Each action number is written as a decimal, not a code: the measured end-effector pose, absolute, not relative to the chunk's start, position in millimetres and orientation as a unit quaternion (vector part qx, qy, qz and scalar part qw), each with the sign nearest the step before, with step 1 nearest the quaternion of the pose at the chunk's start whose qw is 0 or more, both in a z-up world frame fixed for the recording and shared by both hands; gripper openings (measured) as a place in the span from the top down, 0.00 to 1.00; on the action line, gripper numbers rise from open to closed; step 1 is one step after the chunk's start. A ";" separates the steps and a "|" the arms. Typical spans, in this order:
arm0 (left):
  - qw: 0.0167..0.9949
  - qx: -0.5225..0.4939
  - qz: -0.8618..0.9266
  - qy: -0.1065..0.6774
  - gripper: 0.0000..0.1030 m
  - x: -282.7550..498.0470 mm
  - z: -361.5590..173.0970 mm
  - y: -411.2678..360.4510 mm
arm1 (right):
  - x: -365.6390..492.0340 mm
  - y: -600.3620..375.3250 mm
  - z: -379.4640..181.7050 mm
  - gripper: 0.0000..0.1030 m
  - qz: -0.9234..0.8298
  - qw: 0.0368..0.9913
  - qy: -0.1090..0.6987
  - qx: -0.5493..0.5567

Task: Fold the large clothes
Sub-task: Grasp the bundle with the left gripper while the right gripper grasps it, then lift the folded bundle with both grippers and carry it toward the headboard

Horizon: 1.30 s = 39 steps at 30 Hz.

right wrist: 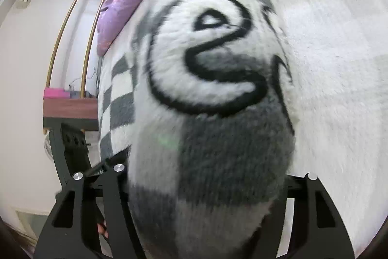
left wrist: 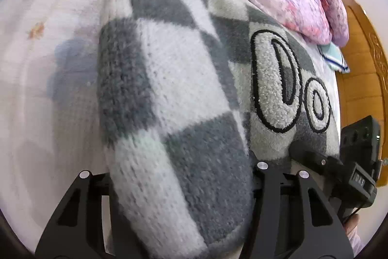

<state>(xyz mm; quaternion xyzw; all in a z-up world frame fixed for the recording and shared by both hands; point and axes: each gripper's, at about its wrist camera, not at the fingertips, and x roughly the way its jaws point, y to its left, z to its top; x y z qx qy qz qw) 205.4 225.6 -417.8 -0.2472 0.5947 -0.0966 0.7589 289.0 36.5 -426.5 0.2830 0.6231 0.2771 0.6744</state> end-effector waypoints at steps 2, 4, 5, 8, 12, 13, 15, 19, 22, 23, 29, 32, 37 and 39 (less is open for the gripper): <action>0.761 -0.238 -0.094 0.596 0.48 191.7 -398.5 223.8 | 281.5 35.2 -408.1 0.43 0.282 0.669 0.626 0.283; 0.761 -0.239 -0.091 0.596 0.48 177.8 -375.5 220.0 | 273.7 24.0 -381.8 0.43 0.291 0.664 0.630 0.278; 0.762 -0.239 -0.087 0.596 0.48 169.1 -361.3 216.7 | 269.3 22.2 -374.3 0.43 0.295 0.663 0.631 0.275; 0.768 -0.234 -0.069 0.592 0.48 140.8 -315.7 197.5 | 257.6 2.8 -334.5 0.43 0.307 0.662 0.633 0.259; 0.778 -0.245 -0.046 0.576 0.47 89.3 -264.9 193.1 | 224.6 -23.8 -270.8 0.43 0.331 0.671 0.624 0.224; 0.781 -0.251 -0.044 0.570 0.47 77.9 -252.8 194.0 | 218.3 -30.5 -259.3 0.43 0.337 0.674 0.619 0.221; 0.789 -0.257 -0.037 0.556 0.47 49.3 -229.6 192.7 | 196.9 -50.0 -236.4 0.43 0.352 0.677 0.611 0.211; 0.799 -0.272 -0.021 0.536 0.47 8.1 -185.3 174.5 | 166.5 -79.8 -195.5 0.43 0.378 0.680 0.598 0.191; 0.809 -0.272 -0.009 0.521 0.47 -21.0 -160.7 160.9 | 146.8 -100.0 -173.5 0.43 0.393 0.685 0.585 0.183; 0.812 -0.268 -0.006 0.519 0.47 -25.0 -152.0 153.9 | 144.6 -105.9 -172.7 0.43 0.397 0.686 0.582 0.183; 0.828 -0.241 0.012 0.507 0.47 -58.1 -110.8 123.6 | 126.0 -139.9 -155.7 0.43 0.402 0.695 0.563 0.197; 0.841 -0.213 0.004 0.498 0.47 -63.8 -91.4 106.8 | 114.3 -158.3 -140.8 0.43 0.395 0.711 0.543 0.209; 0.855 -0.173 -0.046 0.487 0.47 -63.0 -64.3 90.6 | 96.1 -188.5 -120.8 0.43 0.365 0.742 0.509 0.239; 0.860 -0.157 -0.074 0.481 0.47 -67.3 -57.9 90.1 | 88.8 -198.0 -114.8 0.43 0.348 0.755 0.495 0.251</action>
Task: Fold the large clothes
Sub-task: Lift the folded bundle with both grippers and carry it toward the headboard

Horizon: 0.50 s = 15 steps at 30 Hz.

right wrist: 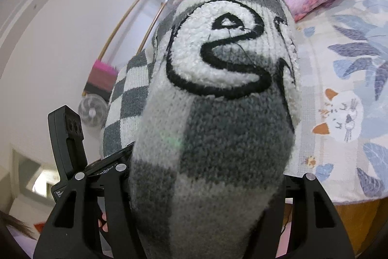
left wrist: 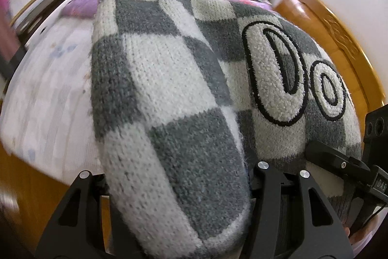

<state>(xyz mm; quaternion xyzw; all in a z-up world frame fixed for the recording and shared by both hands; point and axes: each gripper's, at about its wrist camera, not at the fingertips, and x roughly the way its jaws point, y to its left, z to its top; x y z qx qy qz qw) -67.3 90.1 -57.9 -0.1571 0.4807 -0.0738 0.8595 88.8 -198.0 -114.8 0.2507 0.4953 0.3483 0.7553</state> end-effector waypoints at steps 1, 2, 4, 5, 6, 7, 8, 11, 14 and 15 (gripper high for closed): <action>0.860 -0.152 -0.083 0.479 0.47 -64.2 -57.7 87.3 | 84.7 -202.8 -112.8 0.43 0.339 0.762 0.489 0.256; 0.861 -0.145 -0.094 0.477 0.47 -60.9 -56.3 83.9 | 80.3 -207.5 -110.4 0.43 0.325 0.770 0.482 0.262; 0.864 -0.124 -0.118 0.473 0.47 -56.7 -52.3 76.0 | 72.7 -214.0 -108.2 0.43 0.302 0.781 0.470 0.278; 0.866 -0.112 -0.128 0.470 0.47 -55.6 -51.8 73.9 | 68.5 -216.9 -107.4 0.43 0.290 0.786 0.464 0.286; 0.866 -0.099 -0.143 0.468 0.47 -51.4 -50.3 68.8 | 67.7 -215.3 -106.2 0.43 0.281 0.790 0.460 0.292; 0.866 -0.090 -0.155 0.467 0.47 -50.0 -48.7 65.4 | 62.0 -217.6 -105.2 0.43 0.268 0.795 0.454 0.300; 0.865 -0.079 -0.170 0.465 0.47 -48.6 -47.6 61.4 | 61.6 -216.3 -107.7 0.43 0.256 0.799 0.449 0.307; 0.858 -0.058 -0.211 0.465 0.47 -50.2 -50.2 55.9 | 48.2 -220.6 -107.9 0.43 0.210 0.812 0.435 0.328; 0.846 -0.043 -0.254 0.467 0.47 -49.5 -56.4 46.6 | 31.8 -225.1 -108.1 0.43 0.173 0.820 0.427 0.338; 0.843 -0.038 -0.264 0.467 0.47 -50.0 -57.7 41.9 | 26.0 -227.9 -109.2 0.43 0.159 0.822 0.424 0.345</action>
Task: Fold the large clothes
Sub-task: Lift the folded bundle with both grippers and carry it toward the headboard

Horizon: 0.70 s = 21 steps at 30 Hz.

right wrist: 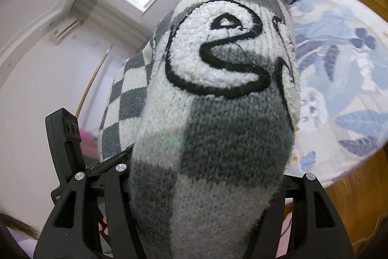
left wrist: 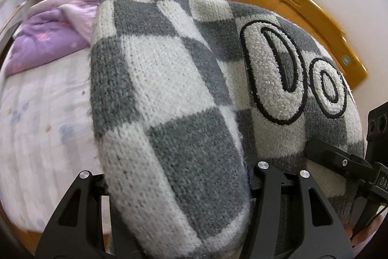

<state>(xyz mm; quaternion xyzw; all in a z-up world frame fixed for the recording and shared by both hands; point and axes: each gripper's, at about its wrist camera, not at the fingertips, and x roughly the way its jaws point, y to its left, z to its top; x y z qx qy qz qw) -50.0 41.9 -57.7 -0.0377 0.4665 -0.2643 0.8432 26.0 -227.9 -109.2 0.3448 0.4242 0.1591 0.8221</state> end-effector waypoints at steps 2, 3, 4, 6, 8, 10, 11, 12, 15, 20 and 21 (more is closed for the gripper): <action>0.838 -0.026 -0.283 0.467 0.47 -51.3 -60.2 35.6 | 8.5 -228.3 -103.2 0.43 0.139 0.823 0.420 0.355; 0.835 -0.019 -0.291 0.468 0.47 -50.9 -60.8 30.7 | 4.1 -229.3 -102.8 0.43 0.128 0.825 0.418 0.359; 0.831 -0.015 -0.299 0.469 0.47 -49.7 -60.9 26.7 | 0.3 -228.5 -100.3 0.43 0.120 0.827 0.416 0.360; 0.822 -0.012 -0.320 0.472 0.47 -46.9 -65.0 19.5 | -12.3 -235.6 -96.2 0.43 0.102 0.831 0.411 0.360; 0.815 -0.002 -0.336 0.471 0.47 -44.8 -67.6 6.9 | -20.0 -243.9 -96.4 0.43 0.087 0.832 0.409 0.365; 0.815 0.015 -0.340 0.468 0.47 -43.1 -67.0 -8.5 | -23.2 -251.2 -98.5 0.43 0.076 0.830 0.407 0.373; 0.815 0.019 -0.341 0.467 0.47 -42.6 -66.3 -13.4 | -23.1 -253.6 -99.4 0.43 0.073 0.830 0.406 0.376; 0.815 0.023 -0.343 0.467 0.47 -41.7 -66.0 -20.4 | -22.6 -259.2 -100.7 0.43 0.070 0.829 0.406 0.379; 0.812 0.026 -0.345 0.470 0.46 -38.6 -65.6 -41.6 | -17.8 -273.9 -106.0 0.43 0.067 0.829 0.406 0.379; 0.815 0.028 -0.341 0.468 0.46 -23.2 -61.9 -84.7 | -13.6 -322.7 -106.7 0.43 0.087 0.826 0.399 0.388; 0.816 0.027 -0.337 0.469 0.46 -20.6 -60.9 -98.0 | -8.1 -337.4 -108.3 0.43 0.094 0.826 0.399 0.386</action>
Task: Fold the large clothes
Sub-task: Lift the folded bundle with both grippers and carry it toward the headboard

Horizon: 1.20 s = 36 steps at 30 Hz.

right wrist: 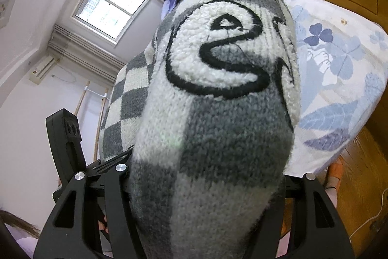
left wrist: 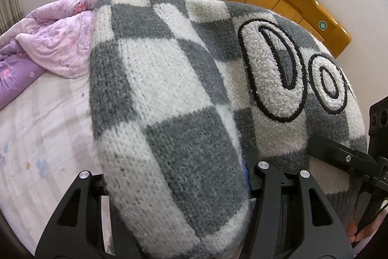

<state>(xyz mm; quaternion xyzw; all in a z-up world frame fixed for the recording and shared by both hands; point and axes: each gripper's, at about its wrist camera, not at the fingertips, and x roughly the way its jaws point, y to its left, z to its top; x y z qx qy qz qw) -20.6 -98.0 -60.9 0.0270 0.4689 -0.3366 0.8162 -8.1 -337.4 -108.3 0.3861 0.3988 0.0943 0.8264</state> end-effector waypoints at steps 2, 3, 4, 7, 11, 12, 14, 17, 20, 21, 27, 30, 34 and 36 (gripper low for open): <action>0.821 0.028 -0.325 0.468 0.46 -15.6 -57.5 -129.2 | 1.9 -363.4 -107.6 0.43 0.109 0.828 0.401 0.377; 0.823 0.028 -0.320 0.468 0.46 -12.6 -55.5 -143.0 | 10.7 -381.7 -106.2 0.43 0.117 0.828 0.404 0.372; 0.826 0.025 -0.313 0.469 0.46 -9.7 -53.7 -162.6 | 17.4 -397.9 -104.7 0.43 0.123 0.827 0.408 0.367; 0.828 0.010 -0.294 0.478 0.46 -3.2 -47.7 -206.2 | 31.1 -438.4 -99.2 0.43 0.141 0.828 0.418 0.347; 0.829 -0.012 -0.274 0.486 0.46 4.0 -40.1 -260.2 | 51.7 -493.7 -95.6 0.43 0.165 0.818 0.438 0.335; 0.830 -0.014 -0.270 0.488 0.46 5.4 -38.5 -270.5 | 55.0 -502.2 -96.3 0.43 0.169 0.816 0.440 0.334; 0.834 -0.014 -0.260 0.487 0.46 9.0 -36.2 -292.8 | 62.8 -520.7 -98.7 0.43 0.178 0.812 0.444 0.335; 0.833 -0.013 -0.248 0.494 0.46 18.2 -34.6 -316.3 | 72.6 -540.9 -99.7 0.43 0.181 0.807 0.451 0.335; 0.832 -0.016 -0.244 0.499 0.46 28.1 -36.1 -333.6 | 79.8 -549.5 -94.1 0.43 0.180 0.803 0.458 0.337; 0.831 -0.019 -0.244 0.500 0.46 30.9 -36.6 -336.7 | 83.0 -552.4 -92.2 0.43 0.179 0.801 0.462 0.336; 0.825 -0.028 -0.279 0.490 0.47 45.2 -42.7 -348.5 | 86.1 -558.7 -78.8 0.43 0.149 0.810 0.464 0.326; 0.818 -0.028 -0.299 0.490 0.46 56.0 -44.0 -355.8 | 83.8 -552.4 -71.2 0.43 0.127 0.818 0.464 0.317; 0.810 -0.027 -0.322 0.489 0.46 73.8 -46.8 -365.0 | 86.2 -549.4 -71.2 0.43 0.108 0.821 0.467 0.310; 0.804 -0.025 -0.322 0.499 0.47 83.9 -49.0 -370.9 | 91.9 -547.0 -72.0 0.43 0.102 0.821 0.474 0.302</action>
